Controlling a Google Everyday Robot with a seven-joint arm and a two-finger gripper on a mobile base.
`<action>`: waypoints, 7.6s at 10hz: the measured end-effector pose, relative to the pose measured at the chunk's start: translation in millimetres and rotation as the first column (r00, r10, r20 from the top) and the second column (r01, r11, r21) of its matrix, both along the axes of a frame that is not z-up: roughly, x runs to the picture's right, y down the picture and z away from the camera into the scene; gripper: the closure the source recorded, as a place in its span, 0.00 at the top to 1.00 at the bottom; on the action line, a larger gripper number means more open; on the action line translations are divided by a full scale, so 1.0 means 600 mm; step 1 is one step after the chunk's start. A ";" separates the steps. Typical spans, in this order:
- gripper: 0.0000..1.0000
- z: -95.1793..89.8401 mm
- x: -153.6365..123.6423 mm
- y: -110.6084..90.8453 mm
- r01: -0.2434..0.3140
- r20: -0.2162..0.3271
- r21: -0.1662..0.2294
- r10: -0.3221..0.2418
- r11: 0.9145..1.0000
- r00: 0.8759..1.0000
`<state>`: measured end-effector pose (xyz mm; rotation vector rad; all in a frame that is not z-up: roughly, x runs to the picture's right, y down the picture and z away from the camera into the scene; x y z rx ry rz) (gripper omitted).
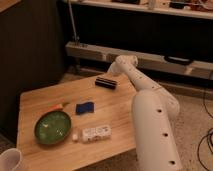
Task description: Push the eraser across the table
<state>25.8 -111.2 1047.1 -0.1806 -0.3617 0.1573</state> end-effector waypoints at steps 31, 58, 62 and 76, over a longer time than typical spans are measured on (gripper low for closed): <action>0.00 0.011 -0.013 0.060 0.077 -0.142 -0.143 -0.097 0.987 0.985; 0.00 0.010 -0.012 0.060 0.077 -0.142 -0.144 -0.098 0.987 0.985; 0.00 0.006 -0.011 0.057 0.079 -0.144 -0.145 -0.100 0.986 0.985; 0.00 -0.019 0.046 -0.017 0.063 -0.166 -0.125 -0.083 0.990 0.983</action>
